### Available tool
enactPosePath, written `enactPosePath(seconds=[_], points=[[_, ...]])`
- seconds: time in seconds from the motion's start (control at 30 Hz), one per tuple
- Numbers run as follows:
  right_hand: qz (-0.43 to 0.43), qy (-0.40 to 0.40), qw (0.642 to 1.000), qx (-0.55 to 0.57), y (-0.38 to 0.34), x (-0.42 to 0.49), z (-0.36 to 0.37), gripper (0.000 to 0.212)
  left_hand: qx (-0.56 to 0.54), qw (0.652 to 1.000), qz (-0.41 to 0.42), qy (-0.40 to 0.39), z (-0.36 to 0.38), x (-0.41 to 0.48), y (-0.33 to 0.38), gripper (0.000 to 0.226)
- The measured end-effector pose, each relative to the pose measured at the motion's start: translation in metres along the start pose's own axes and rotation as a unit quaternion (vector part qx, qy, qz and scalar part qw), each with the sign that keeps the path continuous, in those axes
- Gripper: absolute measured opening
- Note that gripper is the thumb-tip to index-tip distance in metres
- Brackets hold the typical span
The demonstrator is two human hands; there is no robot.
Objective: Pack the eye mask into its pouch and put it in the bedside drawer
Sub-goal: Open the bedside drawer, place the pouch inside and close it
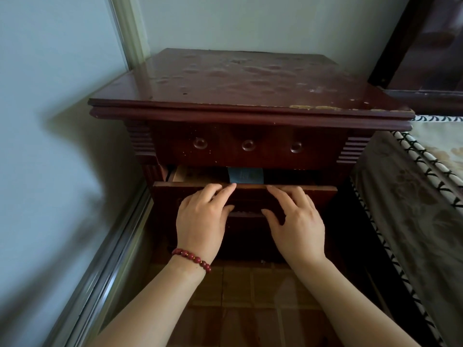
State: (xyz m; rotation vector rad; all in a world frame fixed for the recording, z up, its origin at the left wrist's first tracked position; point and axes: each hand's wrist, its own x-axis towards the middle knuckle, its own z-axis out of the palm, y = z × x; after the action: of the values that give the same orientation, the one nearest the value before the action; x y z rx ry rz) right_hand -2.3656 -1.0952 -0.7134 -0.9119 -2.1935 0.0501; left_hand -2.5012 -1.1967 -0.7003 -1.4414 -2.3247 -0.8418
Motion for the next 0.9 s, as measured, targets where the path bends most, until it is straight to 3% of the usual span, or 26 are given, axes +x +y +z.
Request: enactPosePath(seconds=[0.1,0.47,0.9], points=[[-0.001,-0.031,1.0,-0.003,0.004,-0.004,0.004,0.051,0.004,1.0,-0.006,-0.02,0.005,-0.001,0.0,0.047],[0.01,-0.078,0.996,0.036,0.008,-0.009,0.013,0.049,0.001,0.999,-0.015,-0.05,0.02,-0.006,-0.008,0.055],[0.011,-0.168,0.986,-0.013,0.006,-0.007,0.021,0.061,0.06,0.989,-0.005,-0.135,0.039,-0.007,-0.012,0.069]])
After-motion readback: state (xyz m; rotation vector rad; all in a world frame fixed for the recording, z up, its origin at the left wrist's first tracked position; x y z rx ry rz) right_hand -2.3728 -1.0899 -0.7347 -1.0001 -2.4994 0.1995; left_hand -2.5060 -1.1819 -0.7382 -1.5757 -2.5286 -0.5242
